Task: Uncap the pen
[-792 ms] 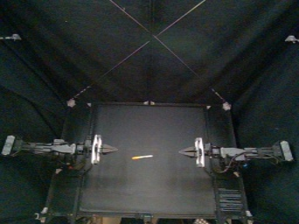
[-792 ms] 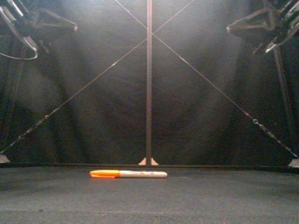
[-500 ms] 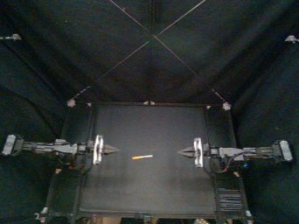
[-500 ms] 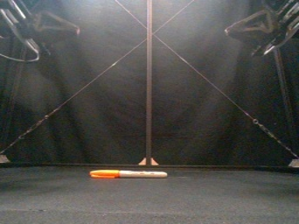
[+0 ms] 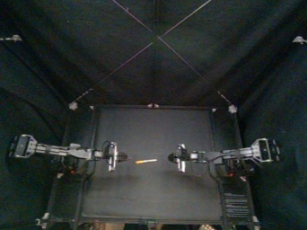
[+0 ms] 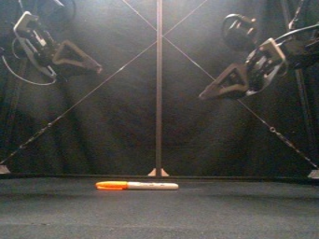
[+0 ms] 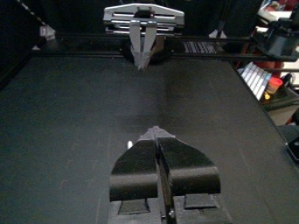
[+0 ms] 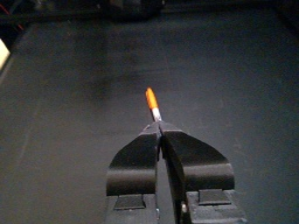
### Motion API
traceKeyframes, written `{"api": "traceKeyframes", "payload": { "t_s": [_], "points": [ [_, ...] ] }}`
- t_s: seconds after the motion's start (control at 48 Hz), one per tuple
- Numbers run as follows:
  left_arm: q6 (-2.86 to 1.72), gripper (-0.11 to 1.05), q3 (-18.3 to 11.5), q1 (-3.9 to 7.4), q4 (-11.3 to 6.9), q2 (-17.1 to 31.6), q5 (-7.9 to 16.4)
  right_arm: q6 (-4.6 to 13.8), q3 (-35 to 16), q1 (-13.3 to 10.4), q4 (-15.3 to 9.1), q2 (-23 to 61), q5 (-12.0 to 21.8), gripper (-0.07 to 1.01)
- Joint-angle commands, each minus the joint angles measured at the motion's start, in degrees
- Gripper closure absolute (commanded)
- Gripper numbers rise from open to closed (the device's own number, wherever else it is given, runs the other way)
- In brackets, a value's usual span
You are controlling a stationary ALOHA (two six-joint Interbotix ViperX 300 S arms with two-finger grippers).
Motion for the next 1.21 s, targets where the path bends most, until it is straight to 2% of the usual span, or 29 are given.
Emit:
{"api": "traceKeyframes", "payload": {
  "t_s": [0.021,0.104,0.271,0.417,0.542,0.667,0.792,0.917,1.021,1.167,1.208],
  "points": [
    [0.00,0.31,-1.8,0.00,-0.18,1.8,-0.5,-0.26,-4.7,-0.8,0.0,5.7,-0.3,0.15],
    [0.00,0.18,-1.8,0.00,-0.18,3.1,-0.5,-0.70,-6.9,-1.4,0.0,9.5,0.4,0.07],
    [0.00,0.03,-1.8,-0.09,-0.18,5.6,-0.1,-0.79,-10.9,-2.6,0.0,14.9,3.8,0.07],
    [0.00,0.01,-2.0,-0.09,-0.18,7.3,-0.1,-0.97,-13.6,-3.2,-0.2,18.4,6.2,0.08],
    [0.00,0.01,-2.0,-0.09,-0.18,8.0,-0.1,-0.44,-15.6,-3.0,-1.4,21.2,8.3,0.09],
    [0.00,0.01,-2.0,-0.09,-0.79,8.3,0.1,0.00,-17.2,-2.7,-2.2,22.8,10.5,0.11],
    [0.09,0.01,-2.1,0.09,-1.67,8.3,0.7,-0.09,-17.9,-2.7,-2.4,23.5,12.4,0.18],
    [0.18,0.01,-2.8,0.62,-2.64,9.1,1.6,0.09,-17.8,-2.7,-2.5,23.5,14.4,0.35],
    [0.26,0.00,-4.3,1.41,-2.72,10.5,3.1,0.09,-17.4,-3.0,-2.4,22.3,15.0,0.46],
    [0.53,0.00,-8.5,3.60,-2.02,14.1,6.9,0.09,-15.5,-3.3,-2.5,17.8,15.0,0.49],
    [0.44,0.00,-9.8,4.04,-1.41,15.2,8.1,0.09,-14.7,-3.6,-2.6,16.3,15.1,0.49]
  ]
}}
